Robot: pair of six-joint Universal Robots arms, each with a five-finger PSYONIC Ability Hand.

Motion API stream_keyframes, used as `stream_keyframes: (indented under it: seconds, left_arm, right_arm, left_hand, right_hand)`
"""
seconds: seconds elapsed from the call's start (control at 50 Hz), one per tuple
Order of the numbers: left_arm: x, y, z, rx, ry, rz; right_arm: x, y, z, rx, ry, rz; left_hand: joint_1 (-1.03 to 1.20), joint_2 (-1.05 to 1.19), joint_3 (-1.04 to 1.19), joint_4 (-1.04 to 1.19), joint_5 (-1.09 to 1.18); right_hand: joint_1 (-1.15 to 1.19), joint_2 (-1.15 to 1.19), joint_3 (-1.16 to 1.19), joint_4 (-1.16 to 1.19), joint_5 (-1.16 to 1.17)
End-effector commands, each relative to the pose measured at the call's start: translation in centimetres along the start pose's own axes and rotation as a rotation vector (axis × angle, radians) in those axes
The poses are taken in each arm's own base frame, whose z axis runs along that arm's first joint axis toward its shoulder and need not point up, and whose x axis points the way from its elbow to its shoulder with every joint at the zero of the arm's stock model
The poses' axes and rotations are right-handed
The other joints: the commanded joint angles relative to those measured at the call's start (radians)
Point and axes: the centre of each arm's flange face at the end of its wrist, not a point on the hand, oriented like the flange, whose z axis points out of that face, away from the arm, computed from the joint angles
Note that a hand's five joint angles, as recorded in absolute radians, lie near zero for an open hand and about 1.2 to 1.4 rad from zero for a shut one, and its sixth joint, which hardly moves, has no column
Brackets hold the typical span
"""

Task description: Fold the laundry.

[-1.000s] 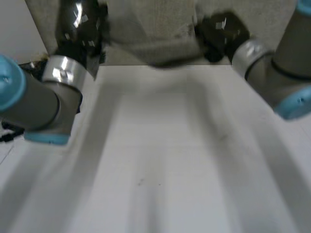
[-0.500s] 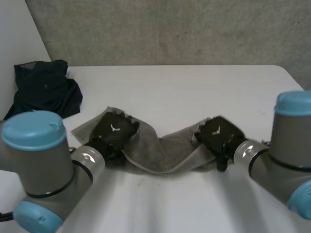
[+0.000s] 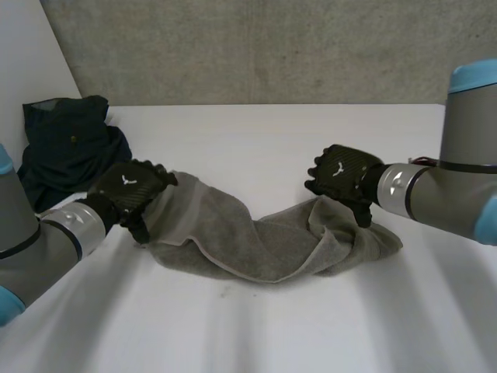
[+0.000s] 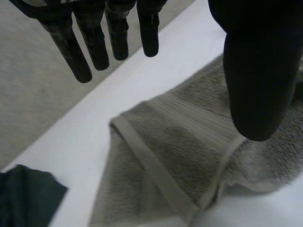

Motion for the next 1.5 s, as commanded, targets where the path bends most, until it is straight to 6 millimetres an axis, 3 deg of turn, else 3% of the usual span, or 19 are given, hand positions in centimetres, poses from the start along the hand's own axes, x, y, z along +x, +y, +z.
stream_keyframes:
  seconds: [0.02, 0.12, 0.52, 0.6, 0.68, 0.7, 0.74, 0.84, 0.92, 1.02, 1.14, 1.2, 1.28, 1.36, 1.44, 1.5]
  left_arm:
    - [1.1, 1.6, 1.4, -0.026, 0.077, -0.024]
    - [1.8, 2.3, 1.9, -0.043, 0.105, -0.031]
    - [5.1, 1.7, 4.8, -0.002, 0.193, 0.005]
    - [5.5, 1.6, 5.5, 0.010, 0.202, 0.018]
    - [5.7, 1.4, 5.9, 0.020, 0.204, 0.026]
    - [5.7, 1.3, 5.9, 0.023, 0.202, 0.028]
    - [5.7, 1.2, 5.9, 0.026, 0.198, 0.030]
    - [5.6, 0.1, 5.1, 0.033, 0.165, 0.048]
    - [5.1, -1.8, 3.4, 0.063, 0.127, 0.065]
    - [4.6, -3.7, 0.6, 0.108, 0.093, 0.079]
    - [4.3, -4.4, -0.3, 0.129, 0.072, 0.086]
    - [4.2, -4.3, -0.2, 0.126, 0.071, 0.085]
    - [4.1, -3.8, 0.4, 0.120, 0.072, 0.082]
    - [3.9, -3.4, 1.9, 0.125, 0.066, 0.084]
    - [2.5, -4.6, 3.7, 0.191, 0.003, 0.104]
    - [0.1, -7.1, 5.0, 0.289, -0.112, 0.133]
  right_arm:
    - [-1.2, 1.3, 2.0, -0.006, -0.077, -0.036]
    - [-1.9, 1.2, 2.1, 0.013, -0.140, -0.010]
    - [-2.5, 1.7, 1.8, 0.017, -0.186, 0.040]
    - [-2.4, 2.0, 1.7, 0.011, -0.184, 0.048]
    - [-2.1, 2.3, 1.6, 0.006, -0.177, 0.053]
    - [-2.1, 2.4, 1.6, 0.005, -0.176, 0.056]
    - [-1.8, 2.4, 1.6, 0.005, -0.168, 0.057]
    - [-0.4, 2.3, 1.7, 0.017, -0.127, 0.081]
    - [0.3, 2.2, 2.1, 0.026, -0.111, 0.104]
    - [-0.6, 2.4, 2.2, 0.007, -0.204, 0.139]
    - [-2.1, 2.6, 2.5, -0.011, -0.312, 0.127]
    - [-2.4, 2.6, 2.7, 0.003, -0.326, 0.109]
    - [-2.6, 2.8, 3.0, 0.009, -0.332, 0.107]
    - [-2.5, 3.2, 3.7, 0.002, -0.313, 0.097]
    - [0.0, 3.0, 4.6, 0.021, -0.173, 0.044]
    - [3.6, 2.4, 5.2, 0.032, 0.036, 0.028]
  left_hand:
    - [0.105, 0.115, 0.111, 0.121, 0.125]
    - [0.128, 0.139, 0.135, 0.144, 0.149]
    - [0.275, 0.285, 0.281, 0.291, 0.296]
    - [0.451, 0.461, 0.457, 0.467, 0.471]
    - [0.823, 0.834, 0.830, 0.839, 0.844]
    - [1.004, 1.015, 1.011, 1.020, 1.025]
    - [1.082, 1.093, 1.088, 1.098, 1.103]
    - [1.082, 1.093, 1.088, 1.098, 1.103]
    - [1.082, 1.093, 1.088, 1.098, 1.103]
    - [1.082, 1.093, 1.088, 1.098, 1.103]
    - [1.082, 1.093, 1.088, 1.098, 1.103]
    - [1.082, 1.093, 1.088, 1.098, 1.103]
    - [1.082, 1.093, 1.088, 1.098, 1.103]
    - [1.082, 1.093, 1.088, 1.098, 1.103]
    - [1.082, 1.093, 1.088, 1.098, 1.103]
    - [1.082, 1.093, 1.088, 1.098, 1.103]
  right_hand:
    - [0.030, -0.041, -0.001, 0.002, 0.007]
    - [0.030, -0.041, -0.001, 0.002, 0.007]
    - [0.048, -0.024, 0.016, 0.020, 0.025]
    - [0.051, -0.021, 0.019, 0.022, 0.028]
    - [0.051, -0.021, 0.019, 0.022, 0.028]
    - [0.051, -0.021, 0.019, 0.022, 0.028]
    - [0.051, -0.021, 0.019, 0.022, 0.028]
    - [0.051, -0.021, 0.019, 0.022, 0.028]
    - [0.048, -0.024, 0.016, 0.020, 0.025]
    - [0.048, -0.024, 0.016, 0.020, 0.025]
    - [0.060, -0.012, 0.028, 0.031, 0.037]
    - [0.115, 0.044, 0.083, 0.087, 0.092]
    - [0.482, 0.410, 0.450, 0.453, 0.459]
    - [1.099, 1.028, 1.068, 1.071, 1.076]
    - [1.101, 1.029, 1.069, 1.072, 1.078]
    - [1.101, 1.029, 1.069, 1.072, 1.078]
